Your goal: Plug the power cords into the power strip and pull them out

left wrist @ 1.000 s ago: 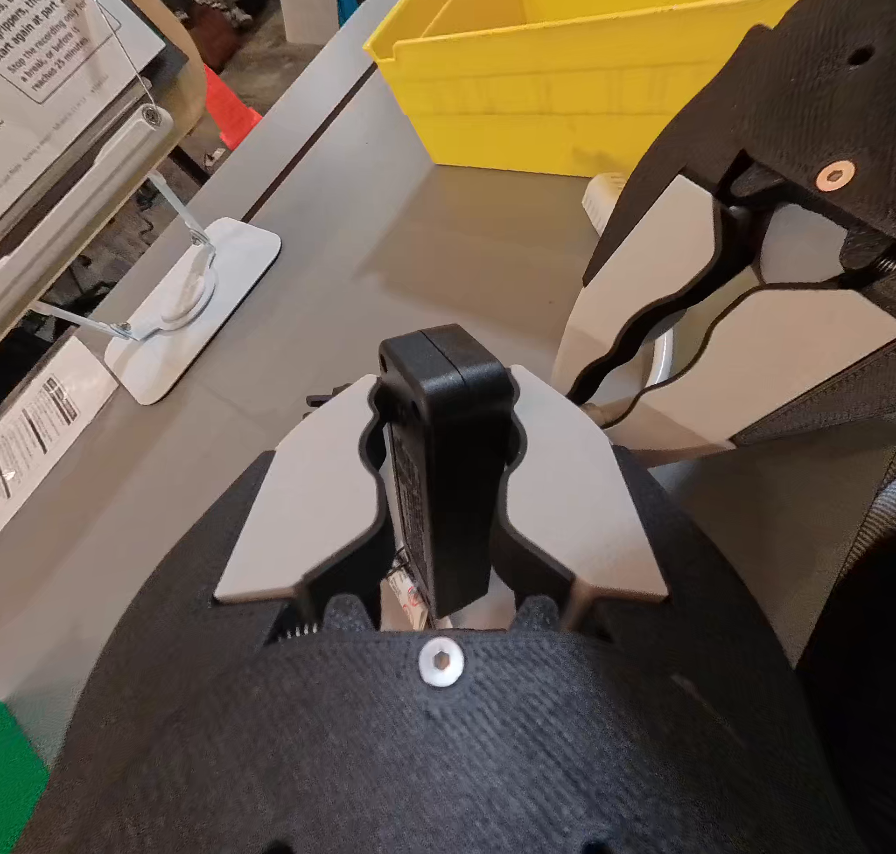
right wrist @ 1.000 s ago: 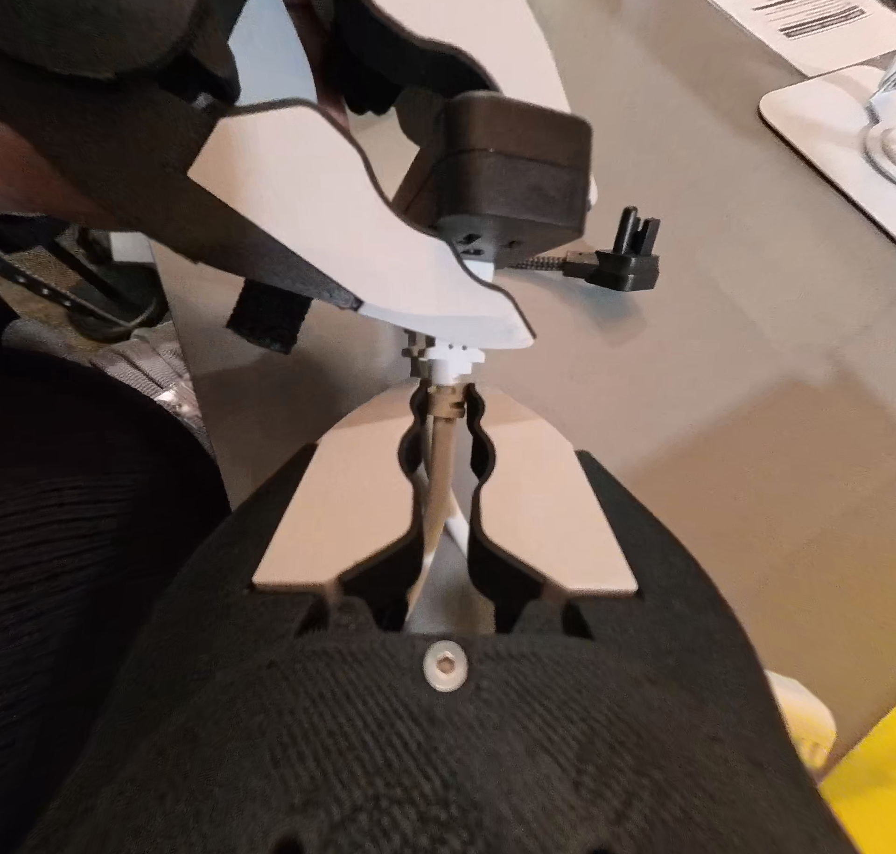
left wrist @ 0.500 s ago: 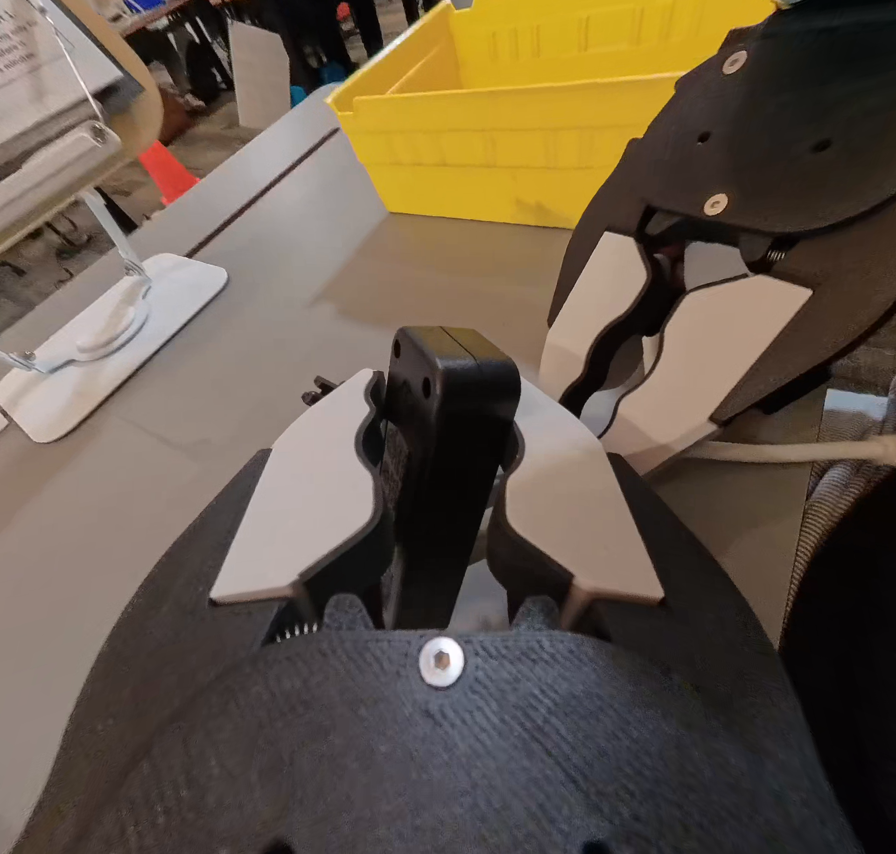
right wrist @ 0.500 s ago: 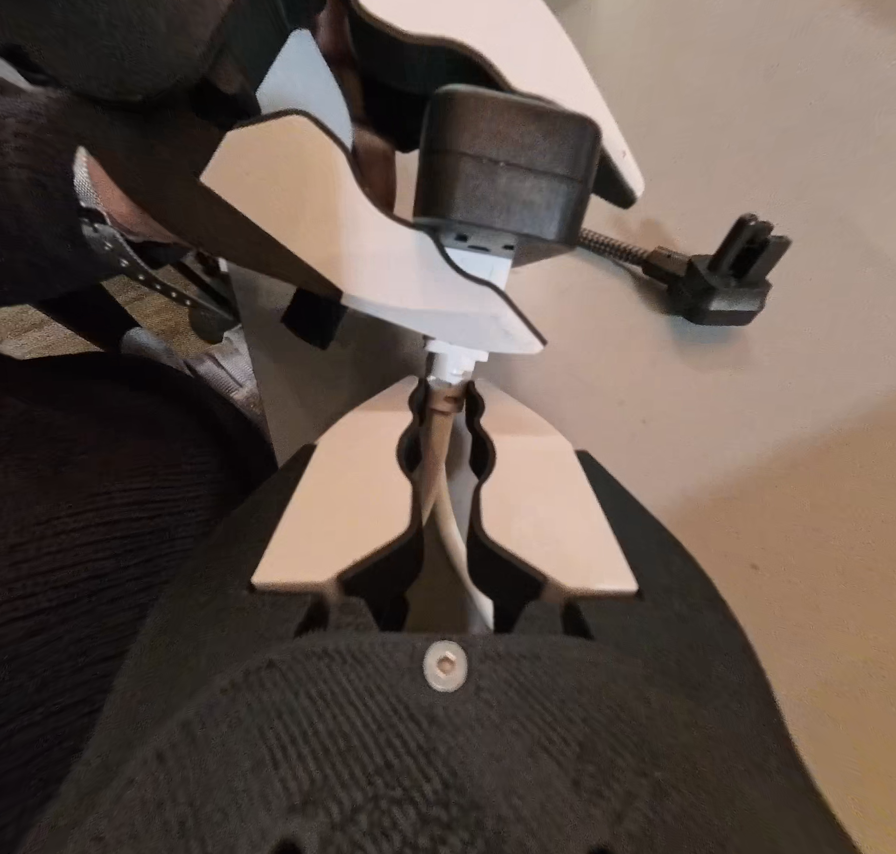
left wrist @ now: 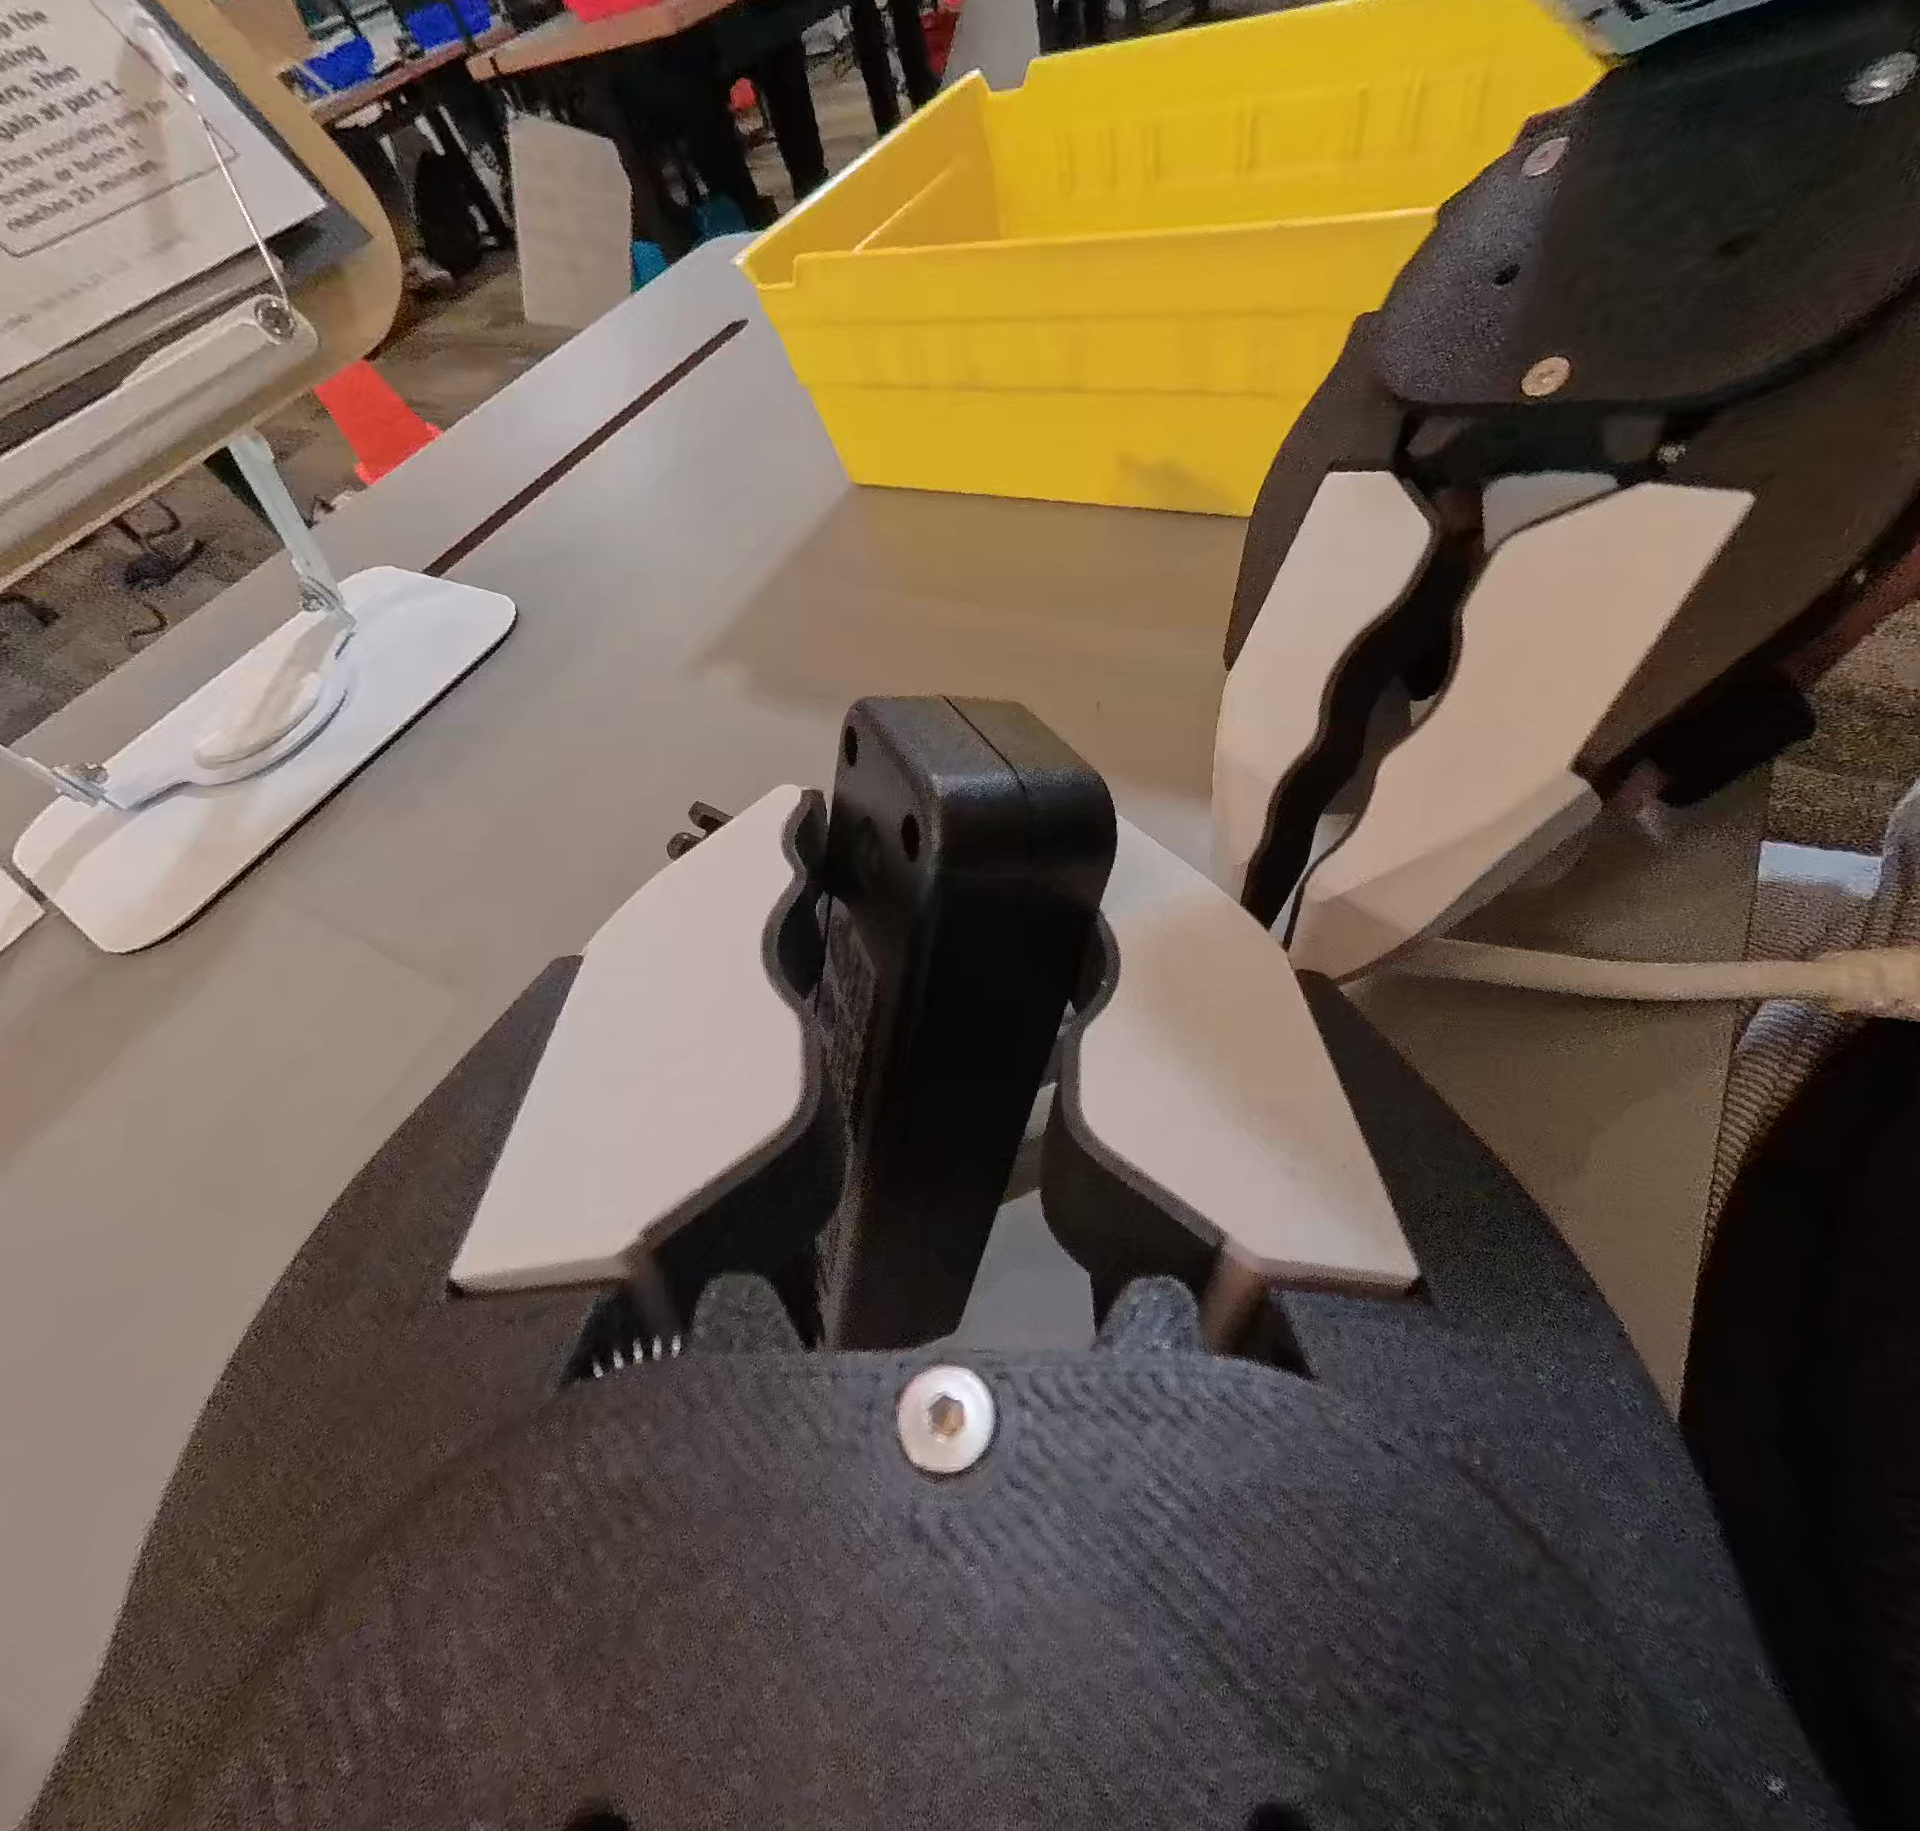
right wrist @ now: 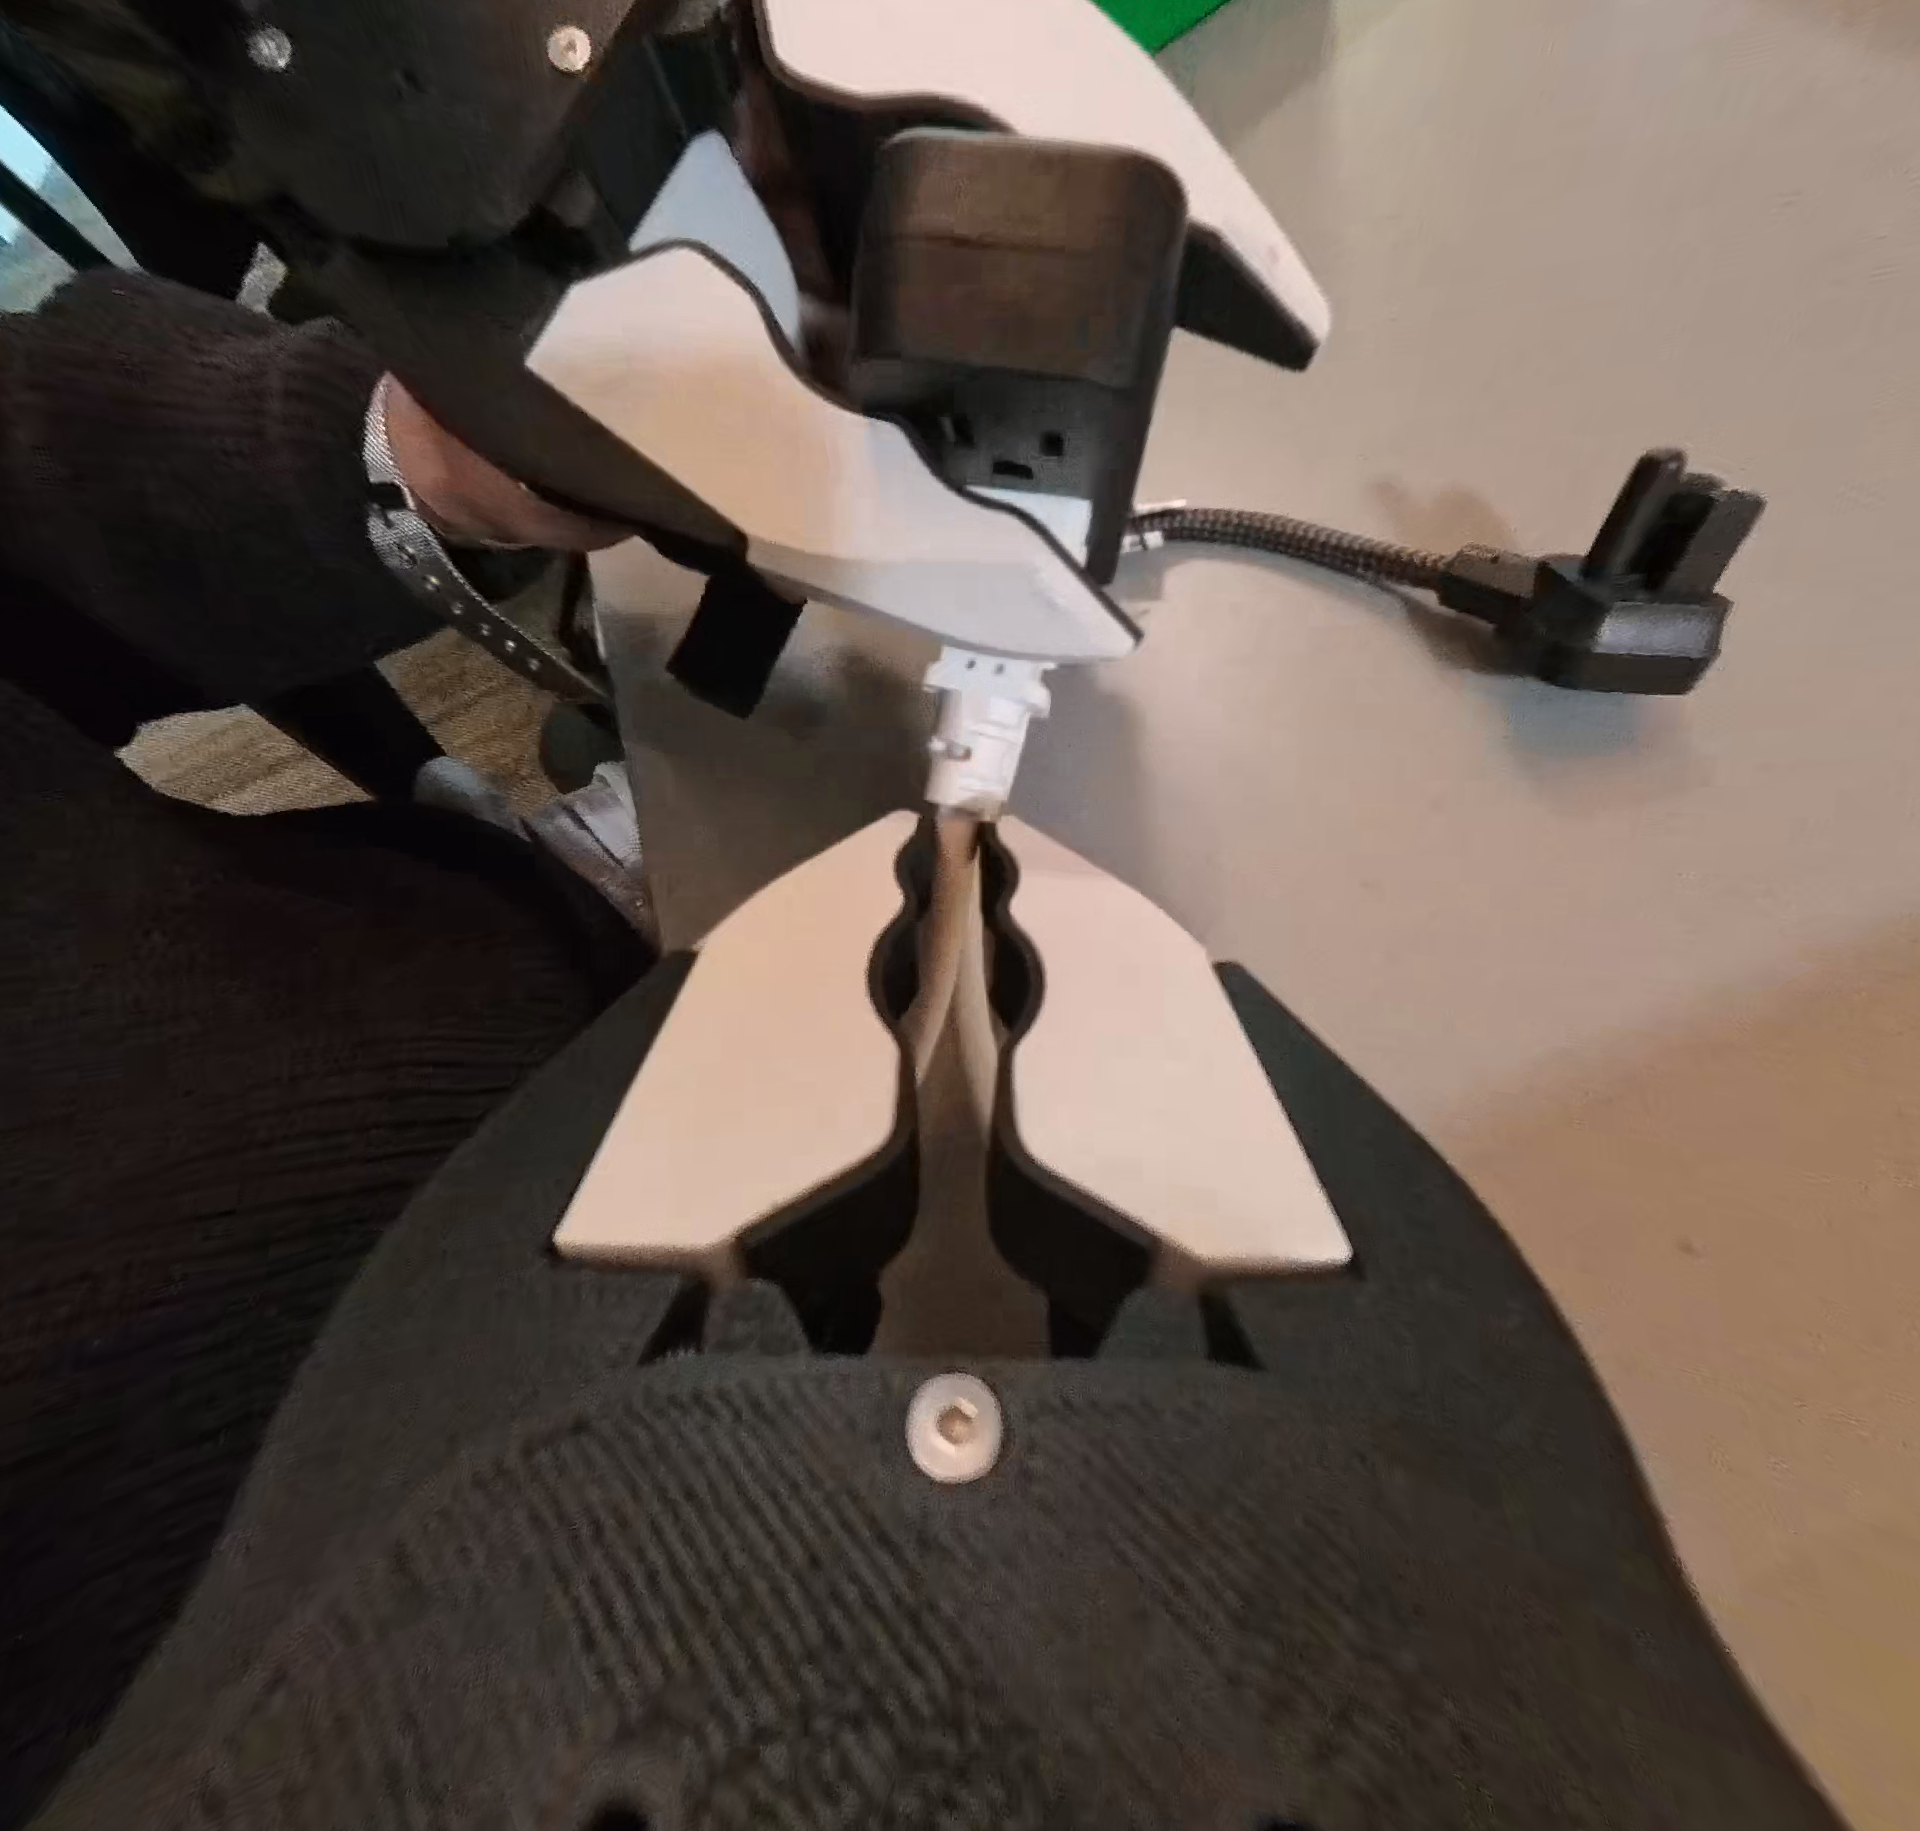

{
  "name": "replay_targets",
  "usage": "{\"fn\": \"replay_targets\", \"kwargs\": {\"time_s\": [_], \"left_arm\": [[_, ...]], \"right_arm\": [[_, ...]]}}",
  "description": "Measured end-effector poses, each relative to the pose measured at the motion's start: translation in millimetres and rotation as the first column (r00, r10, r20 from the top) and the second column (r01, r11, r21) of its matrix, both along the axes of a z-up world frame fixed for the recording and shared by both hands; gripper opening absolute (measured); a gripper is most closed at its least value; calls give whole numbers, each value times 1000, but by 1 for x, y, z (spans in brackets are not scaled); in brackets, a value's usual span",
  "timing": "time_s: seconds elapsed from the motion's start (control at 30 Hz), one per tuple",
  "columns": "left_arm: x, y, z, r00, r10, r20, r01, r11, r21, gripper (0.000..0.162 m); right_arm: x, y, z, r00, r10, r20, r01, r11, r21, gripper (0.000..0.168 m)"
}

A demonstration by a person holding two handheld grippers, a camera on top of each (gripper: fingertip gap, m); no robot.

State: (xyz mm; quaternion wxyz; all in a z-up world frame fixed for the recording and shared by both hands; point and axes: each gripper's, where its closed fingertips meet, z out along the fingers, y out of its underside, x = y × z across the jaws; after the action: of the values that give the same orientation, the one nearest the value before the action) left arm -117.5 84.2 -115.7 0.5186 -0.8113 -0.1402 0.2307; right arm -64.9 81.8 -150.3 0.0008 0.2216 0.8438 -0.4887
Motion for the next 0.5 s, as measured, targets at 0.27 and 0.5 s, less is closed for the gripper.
{"fn": "replay_targets", "kwargs": {"time_s": [0.27,0.5], "left_arm": [[-5,-1,-3,1000,21,16,-22,1000,21,45],[-1,7,-2,999,3,54,-6,998,55,47]], "right_arm": [[-11,-5,-4,999,-47,-9,46,997,-65,39],[-12,-22,-8,998,-56,14,57,994,-93,24]]}}
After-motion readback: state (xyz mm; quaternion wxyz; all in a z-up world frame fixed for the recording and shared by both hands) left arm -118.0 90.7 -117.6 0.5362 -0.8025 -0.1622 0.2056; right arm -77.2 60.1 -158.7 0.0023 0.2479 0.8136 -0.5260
